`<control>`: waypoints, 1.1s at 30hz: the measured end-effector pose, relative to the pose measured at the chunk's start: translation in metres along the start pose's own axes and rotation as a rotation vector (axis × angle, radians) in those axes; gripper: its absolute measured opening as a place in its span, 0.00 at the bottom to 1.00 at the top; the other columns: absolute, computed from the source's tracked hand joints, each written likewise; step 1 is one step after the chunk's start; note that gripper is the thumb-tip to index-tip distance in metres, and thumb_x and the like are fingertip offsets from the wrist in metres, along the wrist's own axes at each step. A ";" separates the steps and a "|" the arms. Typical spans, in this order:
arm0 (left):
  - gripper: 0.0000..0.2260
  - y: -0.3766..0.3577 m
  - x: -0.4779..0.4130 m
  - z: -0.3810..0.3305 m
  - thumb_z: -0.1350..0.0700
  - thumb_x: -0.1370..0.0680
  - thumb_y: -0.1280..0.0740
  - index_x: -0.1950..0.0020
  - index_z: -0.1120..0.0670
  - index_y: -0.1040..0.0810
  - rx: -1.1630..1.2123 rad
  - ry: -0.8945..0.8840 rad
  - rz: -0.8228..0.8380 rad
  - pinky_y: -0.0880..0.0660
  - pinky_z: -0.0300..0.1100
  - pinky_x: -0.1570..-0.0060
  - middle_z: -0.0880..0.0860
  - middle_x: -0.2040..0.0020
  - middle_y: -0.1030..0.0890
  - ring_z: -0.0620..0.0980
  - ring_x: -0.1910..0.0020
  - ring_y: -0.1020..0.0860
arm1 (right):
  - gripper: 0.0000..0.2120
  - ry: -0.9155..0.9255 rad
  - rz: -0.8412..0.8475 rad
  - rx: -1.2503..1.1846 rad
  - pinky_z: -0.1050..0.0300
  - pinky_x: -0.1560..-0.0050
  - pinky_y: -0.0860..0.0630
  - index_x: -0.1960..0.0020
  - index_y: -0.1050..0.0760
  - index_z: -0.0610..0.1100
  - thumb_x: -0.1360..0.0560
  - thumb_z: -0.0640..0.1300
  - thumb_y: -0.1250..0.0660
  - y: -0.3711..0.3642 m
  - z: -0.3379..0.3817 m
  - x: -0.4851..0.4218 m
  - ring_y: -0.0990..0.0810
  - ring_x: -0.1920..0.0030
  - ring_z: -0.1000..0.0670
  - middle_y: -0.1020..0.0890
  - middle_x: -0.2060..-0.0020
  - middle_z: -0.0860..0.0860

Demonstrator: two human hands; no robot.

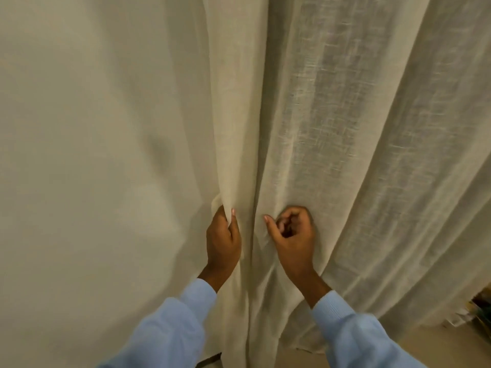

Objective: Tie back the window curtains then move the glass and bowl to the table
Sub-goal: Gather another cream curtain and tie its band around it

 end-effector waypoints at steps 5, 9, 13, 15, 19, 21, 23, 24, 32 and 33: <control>0.11 0.020 0.019 -0.009 0.58 0.20 0.41 0.46 0.63 0.22 -0.099 0.048 -0.038 0.31 0.22 0.59 0.51 0.61 0.19 0.49 0.64 0.20 | 0.30 -0.017 -0.008 0.022 0.62 0.65 0.24 0.44 0.32 0.50 0.38 0.50 0.18 0.007 0.009 0.007 0.25 0.70 0.52 0.25 0.69 0.52; 0.17 0.043 0.032 -0.031 0.53 0.23 0.31 0.37 0.57 0.26 -0.045 0.087 -0.089 0.28 0.25 0.51 0.44 0.47 0.21 0.38 0.49 0.22 | 0.18 -0.019 -0.035 0.074 0.60 0.67 0.26 0.47 0.27 0.50 0.31 0.48 0.22 0.006 0.011 0.014 0.25 0.71 0.52 0.26 0.72 0.54; 0.26 0.060 0.049 -0.058 0.52 0.24 0.31 0.29 0.57 0.34 -0.001 0.022 -0.145 0.25 0.34 0.45 0.50 0.37 0.23 0.42 0.41 0.23 | 0.07 0.025 -0.027 0.027 0.55 0.67 0.26 0.59 0.24 0.47 0.28 0.43 0.25 0.016 0.017 0.025 0.26 0.70 0.51 0.25 0.69 0.52; 0.23 0.059 0.058 -0.068 0.52 0.21 0.36 0.30 0.62 0.32 -0.066 -0.059 -0.127 0.23 0.38 0.46 0.56 0.39 0.21 0.47 0.42 0.21 | 0.09 0.111 -0.024 0.022 0.57 0.65 0.27 0.60 0.26 0.44 0.28 0.39 0.25 0.022 0.027 0.033 0.26 0.66 0.51 0.25 0.64 0.51; 0.17 0.050 0.077 -0.081 0.55 0.17 0.44 0.55 0.66 0.22 -0.248 -0.293 -0.039 0.22 0.39 0.66 0.57 0.64 0.20 0.45 0.68 0.24 | 0.06 0.123 -0.032 -0.092 0.51 0.60 0.24 0.58 0.25 0.44 0.29 0.38 0.27 0.029 0.033 0.058 0.22 0.59 0.48 0.22 0.59 0.51; 0.18 0.048 0.076 -0.082 0.55 0.17 0.45 0.60 0.63 0.24 -0.272 -0.291 0.034 0.23 0.41 0.69 0.55 0.69 0.23 0.44 0.71 0.27 | 0.10 0.055 -0.022 -0.171 0.48 0.57 0.22 0.56 0.24 0.46 0.29 0.33 0.27 0.027 0.033 0.070 0.21 0.59 0.47 0.21 0.60 0.52; 0.22 0.044 0.074 -0.081 0.49 0.17 0.49 0.55 0.63 0.22 -0.319 -0.240 0.125 0.21 0.42 0.67 0.55 0.66 0.21 0.49 0.69 0.22 | 0.17 0.037 0.004 -0.228 0.53 0.55 0.22 0.55 0.24 0.47 0.31 0.27 0.28 0.022 0.042 0.082 0.21 0.58 0.51 0.21 0.60 0.54; 0.24 0.044 0.073 -0.081 0.47 0.17 0.50 0.52 0.64 0.22 -0.333 -0.213 0.181 0.21 0.43 0.65 0.56 0.64 0.20 0.51 0.68 0.21 | 0.20 0.039 0.028 -0.239 0.57 0.55 0.22 0.53 0.24 0.48 0.32 0.25 0.28 0.016 0.047 0.090 0.21 0.58 0.52 0.21 0.59 0.55; 0.13 0.053 0.080 -0.091 0.54 0.20 0.45 0.48 0.59 0.24 -0.074 -0.088 0.404 0.28 0.28 0.60 0.47 0.60 0.24 0.39 0.64 0.25 | 0.15 0.000 0.069 -0.255 0.60 0.55 0.23 0.55 0.23 0.44 0.33 0.25 0.28 0.000 0.059 0.110 0.20 0.58 0.49 0.20 0.60 0.50; 0.14 0.053 0.083 -0.089 0.51 0.21 0.46 0.51 0.58 0.24 -0.063 -0.100 0.418 0.25 0.35 0.60 0.48 0.61 0.23 0.42 0.64 0.24 | 0.14 -0.017 0.064 -0.263 0.59 0.55 0.23 0.56 0.23 0.44 0.33 0.27 0.28 -0.001 0.058 0.110 0.20 0.58 0.48 0.20 0.60 0.50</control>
Point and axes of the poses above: each hand's wrist, its own x-axis away from the middle knuckle, its own y-axis out of the back of the hand, z = x × y, the point moved 7 cm from there along -x, towards the middle knuckle
